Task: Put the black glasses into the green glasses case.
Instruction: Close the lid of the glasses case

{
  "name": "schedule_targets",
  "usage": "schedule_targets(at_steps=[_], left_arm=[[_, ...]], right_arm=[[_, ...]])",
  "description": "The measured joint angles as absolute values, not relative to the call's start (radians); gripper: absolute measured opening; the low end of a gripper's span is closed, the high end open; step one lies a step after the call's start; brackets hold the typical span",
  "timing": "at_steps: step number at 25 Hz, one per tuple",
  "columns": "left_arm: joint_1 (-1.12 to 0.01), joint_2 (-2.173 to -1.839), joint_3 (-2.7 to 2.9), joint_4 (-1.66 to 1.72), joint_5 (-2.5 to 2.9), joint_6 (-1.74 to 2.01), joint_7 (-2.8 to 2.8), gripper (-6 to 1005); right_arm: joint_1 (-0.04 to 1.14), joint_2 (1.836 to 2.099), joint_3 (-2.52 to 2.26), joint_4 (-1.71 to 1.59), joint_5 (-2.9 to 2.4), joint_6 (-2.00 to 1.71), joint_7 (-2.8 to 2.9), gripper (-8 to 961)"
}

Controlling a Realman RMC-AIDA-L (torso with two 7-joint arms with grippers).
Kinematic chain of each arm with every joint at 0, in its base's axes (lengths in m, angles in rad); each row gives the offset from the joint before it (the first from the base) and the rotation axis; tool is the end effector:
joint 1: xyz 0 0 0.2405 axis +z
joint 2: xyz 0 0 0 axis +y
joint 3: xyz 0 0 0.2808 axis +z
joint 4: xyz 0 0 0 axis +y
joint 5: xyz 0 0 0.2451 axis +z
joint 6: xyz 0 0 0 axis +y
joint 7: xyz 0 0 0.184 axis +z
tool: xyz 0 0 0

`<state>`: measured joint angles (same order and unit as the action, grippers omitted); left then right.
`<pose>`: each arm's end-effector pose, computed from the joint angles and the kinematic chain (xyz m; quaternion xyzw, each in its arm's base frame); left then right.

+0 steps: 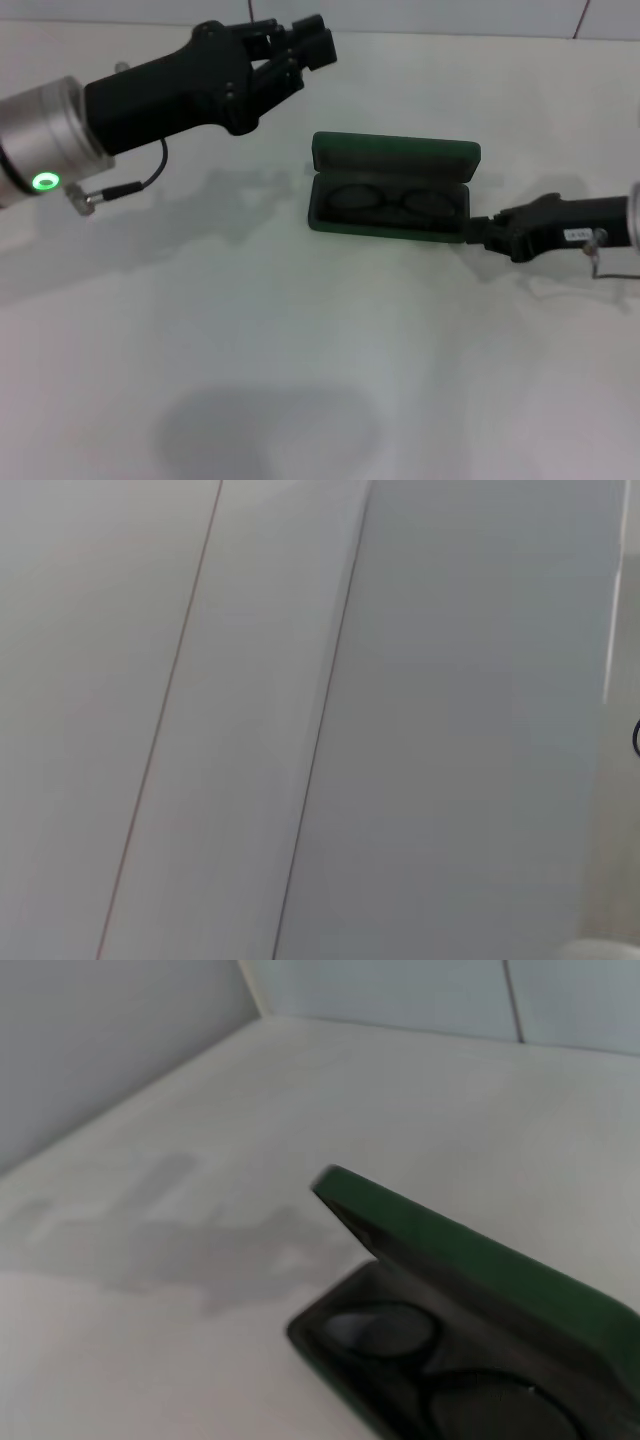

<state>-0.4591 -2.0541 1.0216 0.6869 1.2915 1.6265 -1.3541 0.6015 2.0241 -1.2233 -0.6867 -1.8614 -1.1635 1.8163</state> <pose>-0.2078 0.3845 -0.0059 -0.8662 -0.1433 -0.4619 0.1256 0.2599 0.4324 -0.0902 -0.9341 0.3091 0.1178 0.1343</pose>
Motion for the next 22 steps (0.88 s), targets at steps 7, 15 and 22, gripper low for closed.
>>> schedule_targets(at_steps=[7,15,22], left_arm=[[-0.638,-2.014,1.022,0.61,1.56,1.426,-1.362,187],[-0.847,-2.034,1.027,0.487,1.805,1.199,-1.431,188],[-0.871,-2.089,1.042,0.504,1.861,1.066,-1.423,285]], right_arm=[[0.432,2.022,-1.221,-0.88,-1.851,-1.284,1.79,83],[0.241,2.015,-1.219,-0.947,-1.683,-1.355,1.688,94],[0.209,2.017,-1.218,-0.921,-1.66,-1.369,1.666,103]])
